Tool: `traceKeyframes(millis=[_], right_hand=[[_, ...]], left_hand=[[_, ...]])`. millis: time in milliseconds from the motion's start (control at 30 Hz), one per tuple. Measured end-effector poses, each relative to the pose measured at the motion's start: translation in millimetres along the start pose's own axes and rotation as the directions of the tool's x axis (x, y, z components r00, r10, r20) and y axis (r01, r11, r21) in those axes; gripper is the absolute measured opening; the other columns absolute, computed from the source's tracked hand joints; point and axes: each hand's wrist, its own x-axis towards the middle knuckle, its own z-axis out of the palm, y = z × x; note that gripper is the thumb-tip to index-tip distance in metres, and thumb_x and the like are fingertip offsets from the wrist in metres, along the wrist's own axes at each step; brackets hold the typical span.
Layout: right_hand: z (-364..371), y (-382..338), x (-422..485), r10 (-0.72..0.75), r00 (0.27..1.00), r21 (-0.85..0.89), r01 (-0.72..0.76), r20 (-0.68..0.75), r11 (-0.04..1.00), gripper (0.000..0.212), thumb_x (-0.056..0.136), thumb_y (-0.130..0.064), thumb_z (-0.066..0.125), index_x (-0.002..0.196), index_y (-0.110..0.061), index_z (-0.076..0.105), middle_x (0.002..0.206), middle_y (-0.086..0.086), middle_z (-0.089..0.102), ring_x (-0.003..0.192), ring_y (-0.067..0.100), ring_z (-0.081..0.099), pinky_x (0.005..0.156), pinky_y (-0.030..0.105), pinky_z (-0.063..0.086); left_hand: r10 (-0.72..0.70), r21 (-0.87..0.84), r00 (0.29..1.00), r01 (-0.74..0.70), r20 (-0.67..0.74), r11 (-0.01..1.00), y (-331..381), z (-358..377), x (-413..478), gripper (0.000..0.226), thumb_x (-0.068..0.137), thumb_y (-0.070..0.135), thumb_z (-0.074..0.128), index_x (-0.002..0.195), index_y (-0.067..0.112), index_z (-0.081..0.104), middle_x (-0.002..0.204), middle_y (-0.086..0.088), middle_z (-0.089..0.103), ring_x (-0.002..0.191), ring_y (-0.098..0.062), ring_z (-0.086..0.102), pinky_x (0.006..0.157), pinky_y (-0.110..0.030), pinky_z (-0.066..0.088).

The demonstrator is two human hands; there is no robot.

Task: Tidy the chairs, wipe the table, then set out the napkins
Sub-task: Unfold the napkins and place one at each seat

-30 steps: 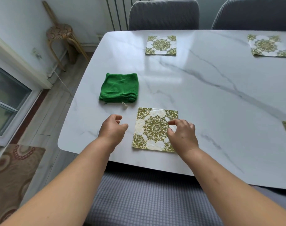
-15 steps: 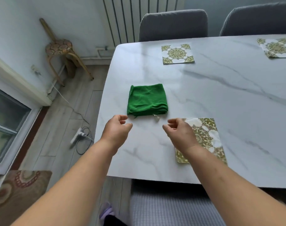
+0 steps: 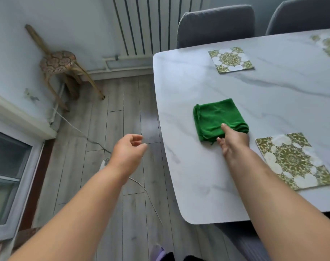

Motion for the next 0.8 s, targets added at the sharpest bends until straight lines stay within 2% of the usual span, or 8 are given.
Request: traceKeyframes(millis=[67, 167, 233, 300, 400, 533, 667, 800], right_hand=[[9, -6, -1, 0.044, 0.997, 0.071, -0.038, -0.071, 0.997, 0.017, 0.083, -0.024, 0.074, 0.082, -0.014, 0.060, 0.088, -0.001, 0.061, 0.068, 0.013, 0.060, 0.042, 0.021, 0.045], [19, -13, 2, 0.094, 0.984, 0.150, -0.071, -0.150, 0.986, 0.020, 0.082, -0.023, 0.075, 0.085, -0.013, 0.058, 0.084, 0.000, 0.060, 0.064, 0.014, 0.056, 0.044, 0.021, 0.043], [28, -13, 7, 0.102, 0.981, 0.206, -0.067, -0.165, 0.976, 0.018, 0.082, -0.019, 0.075, 0.090, -0.014, 0.059, 0.091, 0.000, 0.065, 0.075, 0.017, 0.063, 0.051, 0.023, 0.047], [38, -13, 14, 0.088, 0.979, 0.238, -0.042, -0.186, 0.970, 0.024, 0.081, -0.015, 0.075, 0.101, -0.014, 0.062, 0.105, 0.001, 0.066, 0.089, 0.017, 0.066, 0.070, 0.028, 0.055], [54, -12, 30, -0.066, 0.943, 0.032, 0.081, -0.327, 0.996, 0.031, 0.076, -0.018, 0.075, 0.105, -0.013, 0.063, 0.104, 0.004, 0.067, 0.090, 0.022, 0.065, 0.085, 0.035, 0.055], [81, -25, 41, -0.287, 0.889, -0.235, 0.212, -0.356, 0.949, 0.027, 0.079, -0.024, 0.064, 0.097, -0.019, 0.044, 0.096, 0.001, 0.057, 0.078, 0.024, 0.055, 0.073, 0.031, 0.046], [119, -50, 54, -0.344, 0.868, -0.286, 0.249, -0.358, 0.925, 0.027, 0.083, -0.019, 0.059, 0.100, -0.018, 0.037, 0.091, -0.001, 0.049, 0.060, 0.013, 0.048, 0.050, 0.025, 0.034], [158, -83, 51, -0.416, 0.862, -0.220, 0.363, -0.290, 0.906, 0.032, 0.084, -0.017, 0.061, 0.105, -0.019, 0.037, 0.098, 0.003, 0.055, 0.071, 0.019, 0.054, 0.065, 0.032, 0.043]], left_hand=[[0.012, 0.011, 1.000, -0.012, 0.020, 1.000, 0, -8, 11, 0.024, 0.088, 0.019, 0.060, 0.112, 0.022, 0.060, 0.109, 0.002, 0.062, 0.087, -0.011, 0.059, 0.063, -0.023, 0.045], [0.025, 0.024, 0.998, -0.027, 0.059, 0.999, 3, -13, 31, 0.022, 0.088, 0.018, 0.060, 0.111, 0.021, 0.060, 0.108, 0.001, 0.063, 0.088, -0.012, 0.059, 0.064, -0.022, 0.045], [0.041, 0.034, 0.995, -0.044, 0.092, 0.998, 9, -15, 47, 0.022, 0.088, 0.019, 0.060, 0.110, 0.021, 0.060, 0.109, 0.001, 0.063, 0.088, -0.012, 0.059, 0.064, -0.023, 0.045], [0.057, 0.064, 0.991, -0.066, 0.124, 0.996, 16, -16, 66, 0.023, 0.088, 0.021, 0.060, 0.111, 0.022, 0.061, 0.108, 0.002, 0.063, 0.090, -0.011, 0.059, 0.064, -0.022, 0.044], [0.081, 0.088, 0.982, -0.096, 0.169, 0.991, 36, -15, 105, 0.024, 0.088, 0.022, 0.059, 0.111, 0.024, 0.061, 0.108, 0.005, 0.062, 0.088, -0.008, 0.059, 0.062, -0.020, 0.044], [0.092, 0.126, 0.971, -0.122, 0.221, 0.985, 66, -7, 158, 0.026, 0.088, 0.023, 0.057, 0.114, 0.026, 0.060, 0.109, 0.008, 0.062, 0.079, -0.006, 0.058, 0.057, -0.019, 0.041], [0.079, 0.167, 0.956, -0.131, 0.284, 0.977, 101, -1, 214, 0.028, 0.089, 0.022, 0.057, 0.117, 0.024, 0.059, 0.109, 0.007, 0.062, 0.078, -0.005, 0.057, 0.055, -0.017, 0.039], [0.098, 0.176, 0.944, -0.160, 0.315, 0.971, 129, 4, 249, 0.028, 0.089, 0.023, 0.057, 0.118, 0.024, 0.059, 0.109, 0.007, 0.061, 0.078, -0.006, 0.057, 0.054, -0.018, 0.040]])
